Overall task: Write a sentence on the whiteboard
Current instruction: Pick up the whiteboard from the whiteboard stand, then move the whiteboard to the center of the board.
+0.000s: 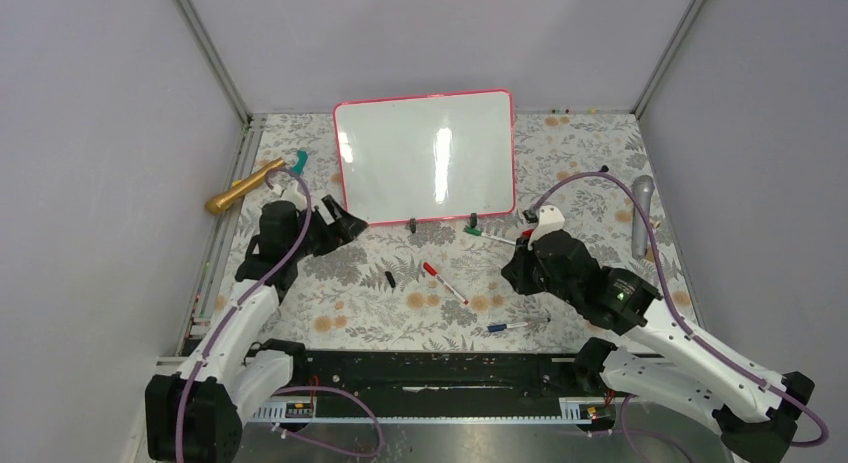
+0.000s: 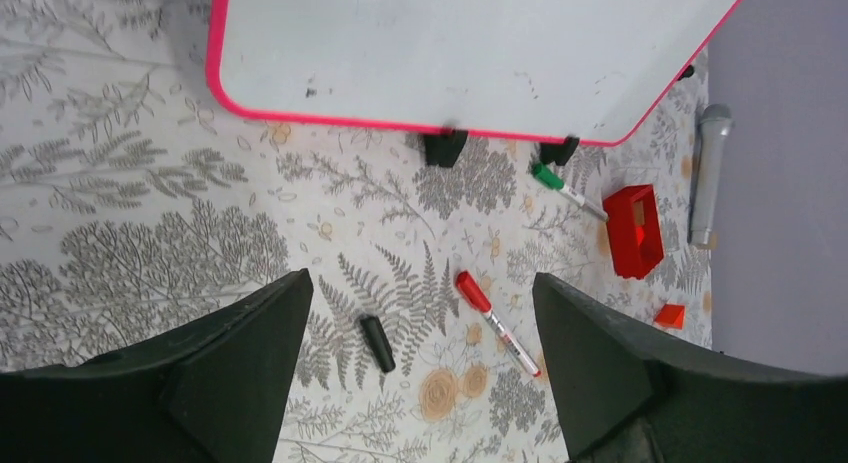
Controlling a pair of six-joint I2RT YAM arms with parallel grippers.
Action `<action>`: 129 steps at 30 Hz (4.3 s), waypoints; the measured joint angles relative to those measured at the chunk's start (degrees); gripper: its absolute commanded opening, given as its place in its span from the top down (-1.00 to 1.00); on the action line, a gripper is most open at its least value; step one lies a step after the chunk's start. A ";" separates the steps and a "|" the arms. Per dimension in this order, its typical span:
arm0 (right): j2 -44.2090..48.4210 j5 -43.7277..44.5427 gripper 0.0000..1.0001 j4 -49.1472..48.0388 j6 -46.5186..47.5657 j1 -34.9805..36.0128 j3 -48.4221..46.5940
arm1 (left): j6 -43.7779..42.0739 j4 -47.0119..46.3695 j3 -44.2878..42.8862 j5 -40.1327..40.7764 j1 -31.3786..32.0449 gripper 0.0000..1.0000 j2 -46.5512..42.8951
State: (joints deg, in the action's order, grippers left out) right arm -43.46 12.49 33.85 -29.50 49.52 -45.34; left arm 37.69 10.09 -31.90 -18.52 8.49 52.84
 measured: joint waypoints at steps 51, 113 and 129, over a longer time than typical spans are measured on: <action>-1.55 -4.44 1.00 -1.49 9.77 0.00 -2.95 | 13.31 -68.63 -19.19 -30.36 -13.75 0.12 58.31; -57.05 -34.58 1.00 -10.95 6.21 -46.58 -31.04 | 16.09 -88.50 -6.75 -37.07 -6.19 1.00 60.19; -43.45 -36.02 1.00 -9.22 5.25 -44.30 -21.38 | 12.22 -88.65 -0.96 -35.69 -1.97 0.74 56.02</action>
State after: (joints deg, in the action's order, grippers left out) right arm -86.91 -23.53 24.62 -24.25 5.21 -66.72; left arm 49.91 -78.56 -32.86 -54.22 6.52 108.86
